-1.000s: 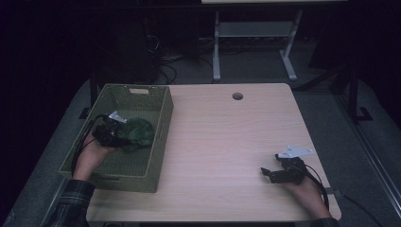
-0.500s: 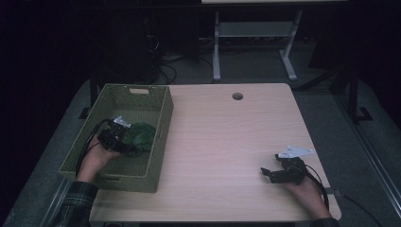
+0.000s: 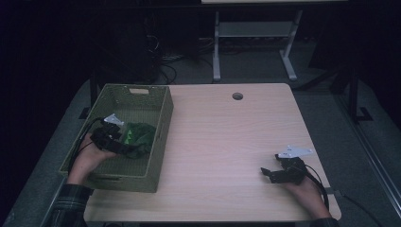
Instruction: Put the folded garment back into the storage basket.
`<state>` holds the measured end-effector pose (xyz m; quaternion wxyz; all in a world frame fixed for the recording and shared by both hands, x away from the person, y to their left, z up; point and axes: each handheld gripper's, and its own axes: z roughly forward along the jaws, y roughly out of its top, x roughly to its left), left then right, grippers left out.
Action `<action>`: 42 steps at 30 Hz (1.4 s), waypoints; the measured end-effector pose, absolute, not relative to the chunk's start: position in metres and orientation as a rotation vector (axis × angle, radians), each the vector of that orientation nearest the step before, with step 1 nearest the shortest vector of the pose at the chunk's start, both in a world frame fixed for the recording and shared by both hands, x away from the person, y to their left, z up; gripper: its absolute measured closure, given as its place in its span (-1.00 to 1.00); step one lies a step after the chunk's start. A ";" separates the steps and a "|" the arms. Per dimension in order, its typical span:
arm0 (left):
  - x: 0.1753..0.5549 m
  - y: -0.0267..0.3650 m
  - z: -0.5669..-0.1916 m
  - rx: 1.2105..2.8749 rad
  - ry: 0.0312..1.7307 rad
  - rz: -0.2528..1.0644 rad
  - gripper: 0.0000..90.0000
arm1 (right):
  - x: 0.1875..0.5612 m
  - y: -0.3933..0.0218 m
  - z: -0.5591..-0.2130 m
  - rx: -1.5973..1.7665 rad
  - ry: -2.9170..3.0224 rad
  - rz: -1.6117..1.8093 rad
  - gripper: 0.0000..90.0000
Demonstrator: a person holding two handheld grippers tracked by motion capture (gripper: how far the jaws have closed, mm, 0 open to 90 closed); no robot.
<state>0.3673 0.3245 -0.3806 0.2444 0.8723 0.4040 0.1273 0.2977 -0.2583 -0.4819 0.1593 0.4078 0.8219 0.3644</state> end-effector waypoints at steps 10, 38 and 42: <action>0.356 0.323 -0.351 2.321 1.056 0.367 -0.63 | 0.298 -0.258 -0.482 1.163 2.350 1.039 -0.62; 0.357 0.205 -0.317 2.154 0.815 0.313 -0.64 | 0.298 -0.257 -0.482 1.186 2.344 1.022 -0.76; 0.354 0.183 -0.320 2.149 0.786 0.298 -0.64 | 0.298 -0.257 -0.482 1.190 2.343 1.021 -0.76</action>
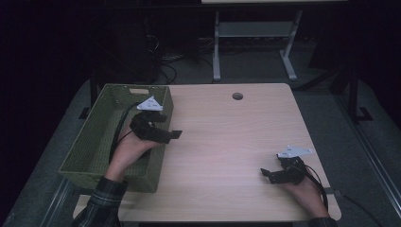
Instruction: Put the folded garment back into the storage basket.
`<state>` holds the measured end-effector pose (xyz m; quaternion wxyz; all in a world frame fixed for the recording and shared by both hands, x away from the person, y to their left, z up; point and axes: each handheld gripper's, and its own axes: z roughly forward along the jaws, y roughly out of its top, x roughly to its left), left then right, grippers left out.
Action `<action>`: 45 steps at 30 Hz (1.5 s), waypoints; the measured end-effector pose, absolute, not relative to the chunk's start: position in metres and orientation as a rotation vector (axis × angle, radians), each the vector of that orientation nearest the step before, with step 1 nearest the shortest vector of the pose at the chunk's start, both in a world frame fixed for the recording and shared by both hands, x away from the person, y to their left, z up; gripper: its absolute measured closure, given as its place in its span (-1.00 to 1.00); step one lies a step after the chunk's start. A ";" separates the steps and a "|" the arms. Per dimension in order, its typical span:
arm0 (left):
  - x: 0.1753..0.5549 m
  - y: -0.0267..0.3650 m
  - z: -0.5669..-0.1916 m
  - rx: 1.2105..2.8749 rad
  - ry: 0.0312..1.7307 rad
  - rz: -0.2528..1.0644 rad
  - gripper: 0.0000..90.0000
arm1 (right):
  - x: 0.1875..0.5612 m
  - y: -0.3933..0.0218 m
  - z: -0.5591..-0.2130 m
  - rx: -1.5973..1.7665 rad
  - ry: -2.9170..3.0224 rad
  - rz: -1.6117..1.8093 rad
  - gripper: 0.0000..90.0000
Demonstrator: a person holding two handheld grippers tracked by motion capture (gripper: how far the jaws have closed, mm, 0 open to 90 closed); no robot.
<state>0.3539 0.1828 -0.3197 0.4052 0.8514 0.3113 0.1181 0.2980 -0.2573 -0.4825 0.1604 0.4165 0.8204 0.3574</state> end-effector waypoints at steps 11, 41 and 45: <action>0.347 0.130 -0.344 2.147 0.726 0.282 -0.70 | 0.298 -0.257 -0.482 1.189 2.344 1.020 -0.76; 0.331 0.104 -0.447 2.236 0.739 0.336 -0.71 | 0.298 -0.257 -0.482 1.188 2.345 1.019 -0.76; 0.331 0.102 -0.461 2.274 0.746 0.338 -0.71 | 0.298 -0.257 -0.482 1.187 2.345 1.019 -0.77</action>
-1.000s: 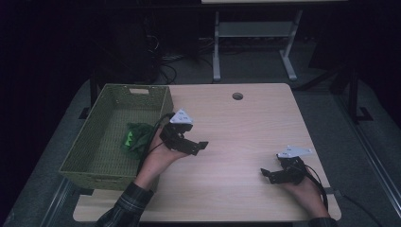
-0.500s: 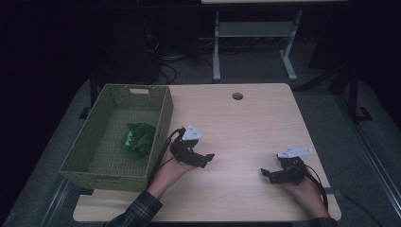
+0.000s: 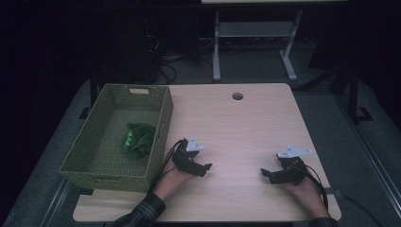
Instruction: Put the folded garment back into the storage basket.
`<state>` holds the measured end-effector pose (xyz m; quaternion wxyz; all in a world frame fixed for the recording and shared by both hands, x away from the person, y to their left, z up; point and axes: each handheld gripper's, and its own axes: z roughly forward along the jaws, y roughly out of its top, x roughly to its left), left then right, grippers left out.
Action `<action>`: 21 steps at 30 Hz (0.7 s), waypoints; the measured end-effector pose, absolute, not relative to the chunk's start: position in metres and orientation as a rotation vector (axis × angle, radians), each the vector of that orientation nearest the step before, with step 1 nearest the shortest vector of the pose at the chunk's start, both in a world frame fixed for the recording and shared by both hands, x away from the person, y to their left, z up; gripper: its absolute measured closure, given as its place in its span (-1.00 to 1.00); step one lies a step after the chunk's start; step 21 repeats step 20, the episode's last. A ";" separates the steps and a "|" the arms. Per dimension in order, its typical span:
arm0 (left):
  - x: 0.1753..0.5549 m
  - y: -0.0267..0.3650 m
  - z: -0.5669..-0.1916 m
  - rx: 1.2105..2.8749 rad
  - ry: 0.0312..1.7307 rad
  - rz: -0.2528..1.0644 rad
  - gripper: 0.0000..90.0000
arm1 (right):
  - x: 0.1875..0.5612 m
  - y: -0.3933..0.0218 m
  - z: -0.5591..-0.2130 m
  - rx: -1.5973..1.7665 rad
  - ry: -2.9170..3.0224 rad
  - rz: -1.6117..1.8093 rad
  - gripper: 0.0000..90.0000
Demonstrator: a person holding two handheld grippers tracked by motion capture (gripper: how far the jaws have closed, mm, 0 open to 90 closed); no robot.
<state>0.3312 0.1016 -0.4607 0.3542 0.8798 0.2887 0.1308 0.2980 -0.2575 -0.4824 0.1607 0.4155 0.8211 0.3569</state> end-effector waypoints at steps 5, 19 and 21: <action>0.334 0.102 -0.472 2.286 0.762 0.354 -0.72 | 0.298 -0.257 -0.482 1.187 2.345 1.019 -0.77; 0.335 0.107 -0.478 2.232 0.778 0.339 -0.72 | 0.298 -0.257 -0.482 1.189 2.344 1.020 -0.77; 0.335 0.107 -0.478 2.232 0.778 0.339 -0.72 | 0.298 -0.257 -0.482 1.190 2.344 1.020 -0.77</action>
